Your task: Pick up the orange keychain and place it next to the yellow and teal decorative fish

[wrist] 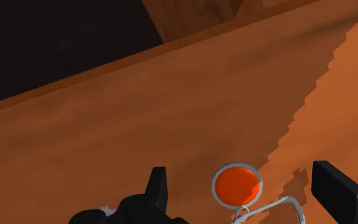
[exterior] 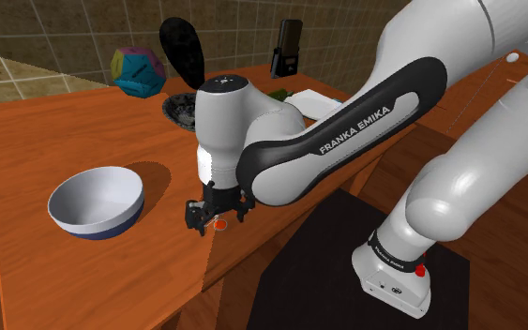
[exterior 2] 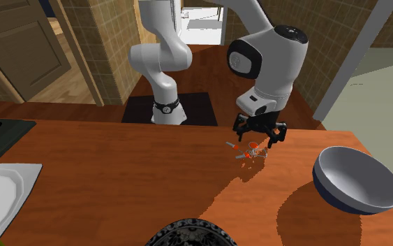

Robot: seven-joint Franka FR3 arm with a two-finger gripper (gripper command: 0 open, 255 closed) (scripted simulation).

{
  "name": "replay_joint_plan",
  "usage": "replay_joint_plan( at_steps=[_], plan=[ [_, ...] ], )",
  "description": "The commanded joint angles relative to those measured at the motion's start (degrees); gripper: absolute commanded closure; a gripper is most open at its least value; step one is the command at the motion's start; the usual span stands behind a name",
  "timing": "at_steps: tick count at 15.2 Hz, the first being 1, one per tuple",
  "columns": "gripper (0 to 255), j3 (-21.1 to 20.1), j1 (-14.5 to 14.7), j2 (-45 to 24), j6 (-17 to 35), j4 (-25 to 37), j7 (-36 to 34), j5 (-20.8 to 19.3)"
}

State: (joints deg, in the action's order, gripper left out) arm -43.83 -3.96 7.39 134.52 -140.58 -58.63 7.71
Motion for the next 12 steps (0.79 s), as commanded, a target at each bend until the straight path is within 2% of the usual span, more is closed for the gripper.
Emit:
replay_joint_plan(
  at_steps=[1, 2, 3, 12],
  plan=[
    [0, 0.0, 0.0, 0.0, 0.0, 0.0, 0.0, 0.0],
    [0, 0.0, 0.0, 0.0, 0.0, 0.0, 0.0, 0.0],
    [255, 0.0, 0.0, 0.0, 0.0, 0.0, 0.0, 0.0],
    [255, 0.0, 0.0, 0.0, 0.0, 0.0, 0.0, 0.0]
  ],
)
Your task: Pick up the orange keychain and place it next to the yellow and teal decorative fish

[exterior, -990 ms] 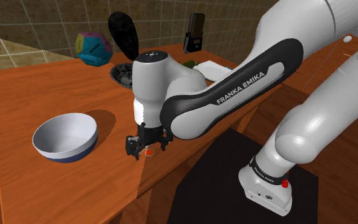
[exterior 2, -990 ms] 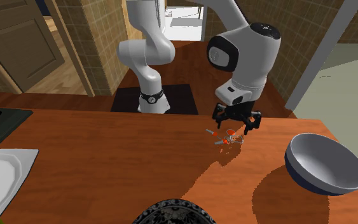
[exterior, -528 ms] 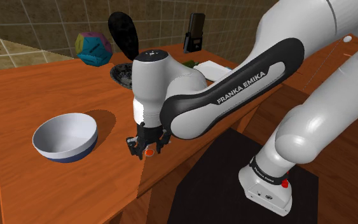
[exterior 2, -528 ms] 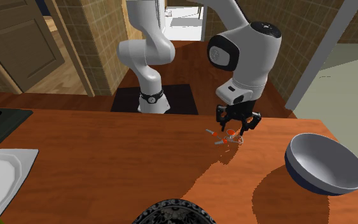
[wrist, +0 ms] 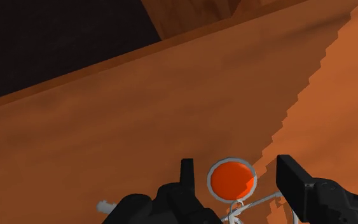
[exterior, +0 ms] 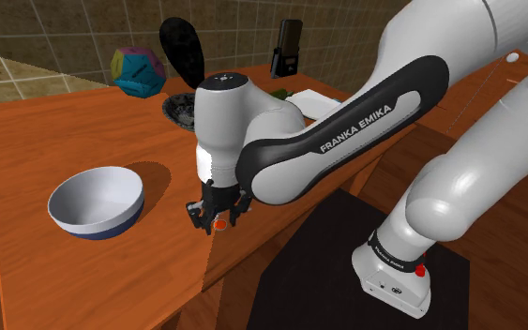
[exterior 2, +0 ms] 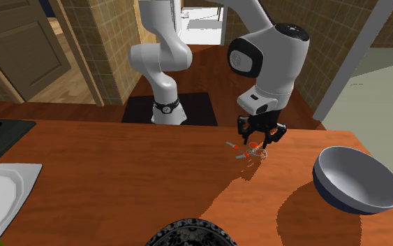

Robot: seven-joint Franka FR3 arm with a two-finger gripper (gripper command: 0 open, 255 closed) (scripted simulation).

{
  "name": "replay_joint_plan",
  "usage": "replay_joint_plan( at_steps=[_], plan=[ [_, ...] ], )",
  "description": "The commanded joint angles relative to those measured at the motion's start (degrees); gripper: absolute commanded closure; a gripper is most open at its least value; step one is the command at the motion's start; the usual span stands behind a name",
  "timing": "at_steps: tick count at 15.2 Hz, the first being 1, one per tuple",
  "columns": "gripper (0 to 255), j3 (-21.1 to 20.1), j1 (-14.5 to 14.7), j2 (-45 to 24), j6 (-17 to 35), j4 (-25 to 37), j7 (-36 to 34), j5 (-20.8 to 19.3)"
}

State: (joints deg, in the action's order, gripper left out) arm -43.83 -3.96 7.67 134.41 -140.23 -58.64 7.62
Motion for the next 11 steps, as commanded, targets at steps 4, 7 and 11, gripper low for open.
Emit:
replay_joint_plan(
  at_steps=[4, 7, 11],
  plan=[
    [255, 0.8, 0.5, 2.5, -3.4, 0.9, 1.5, 2.1],
    [255, 1.5, 0.8, 4.4, -6.1, 2.0, 2.4, 3.2],
    [255, 2.4, 1.2, 6.5, -9.6, 3.6, 3.3, 4.2]
  ],
)
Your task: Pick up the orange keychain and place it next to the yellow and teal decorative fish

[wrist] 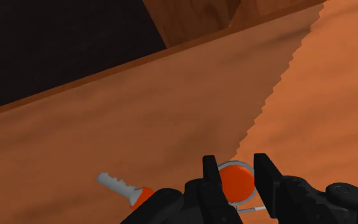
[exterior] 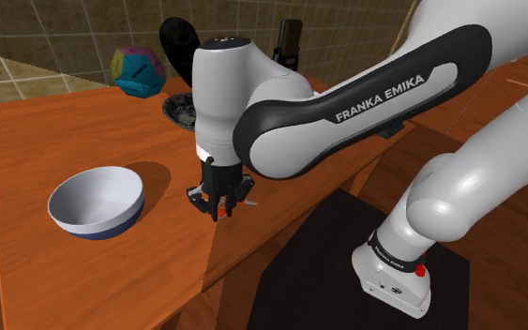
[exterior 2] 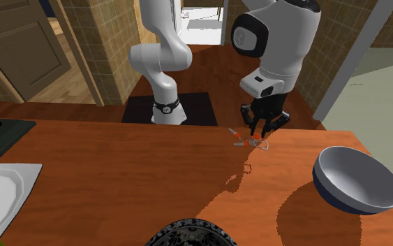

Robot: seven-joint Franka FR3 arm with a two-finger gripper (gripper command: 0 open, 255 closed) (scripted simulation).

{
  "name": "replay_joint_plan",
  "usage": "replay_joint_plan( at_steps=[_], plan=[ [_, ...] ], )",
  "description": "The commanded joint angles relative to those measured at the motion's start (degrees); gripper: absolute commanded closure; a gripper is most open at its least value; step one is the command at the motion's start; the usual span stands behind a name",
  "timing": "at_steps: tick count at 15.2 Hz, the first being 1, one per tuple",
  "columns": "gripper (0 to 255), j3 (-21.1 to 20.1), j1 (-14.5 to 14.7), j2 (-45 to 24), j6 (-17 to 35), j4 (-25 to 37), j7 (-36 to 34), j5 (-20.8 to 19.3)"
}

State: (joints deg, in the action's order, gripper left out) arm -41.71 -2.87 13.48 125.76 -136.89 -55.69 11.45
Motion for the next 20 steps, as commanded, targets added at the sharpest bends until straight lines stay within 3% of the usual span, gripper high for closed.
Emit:
replay_joint_plan(
  at_steps=[1, 20],
  plan=[
    [255, 0.6, 0.2, 1.2, -1.8, 0.7, 0.6, 0.6],
    [255, 4.3, 0.7, 7.1, -17.4, 11.0, 2.2, 1.9]
  ],
)
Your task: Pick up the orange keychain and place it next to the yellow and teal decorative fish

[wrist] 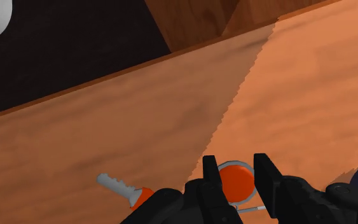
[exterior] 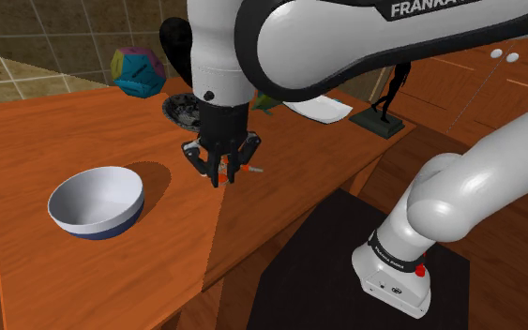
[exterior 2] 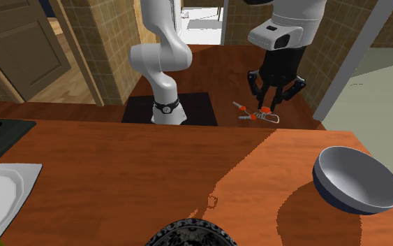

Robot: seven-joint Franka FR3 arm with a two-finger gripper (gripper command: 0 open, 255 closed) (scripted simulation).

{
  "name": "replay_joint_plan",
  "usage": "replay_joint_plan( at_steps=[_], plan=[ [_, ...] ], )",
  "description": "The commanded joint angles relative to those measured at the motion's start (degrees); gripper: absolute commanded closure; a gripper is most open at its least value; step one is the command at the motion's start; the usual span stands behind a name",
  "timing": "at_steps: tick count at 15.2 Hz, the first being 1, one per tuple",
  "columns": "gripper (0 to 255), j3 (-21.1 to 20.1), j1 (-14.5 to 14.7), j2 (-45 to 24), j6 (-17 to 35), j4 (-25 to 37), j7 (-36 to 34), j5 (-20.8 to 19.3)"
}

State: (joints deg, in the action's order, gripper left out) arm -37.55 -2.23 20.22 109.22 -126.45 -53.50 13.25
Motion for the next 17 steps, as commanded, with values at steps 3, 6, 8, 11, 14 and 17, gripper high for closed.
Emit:
replay_joint_plan(
  at_steps=[3, 6, 8, 11, 14, 17],
  plan=[
    [255, 0.7, 0.0, 0.7, -3.2, 2.6, 0.1, 0.0],
    [255, 1.1, -0.1, 0.9, -5.6, 4.7, 0.0, -0.2],
    [255, 2.5, -0.2, 2.2, -6.0, 3.7, 1.7, 0.1],
    [255, 6.4, -0.8, 5.3, -6.3, 0.4, 6.6, 0.3],
    [255, 10.1, -1.5, 7.8, -6.7, -2.3, 11.2, -0.2],
    [255, 13.8, -2.6, 9.7, -6.9, -4.5, 15.6, -1.2]
  ],
)
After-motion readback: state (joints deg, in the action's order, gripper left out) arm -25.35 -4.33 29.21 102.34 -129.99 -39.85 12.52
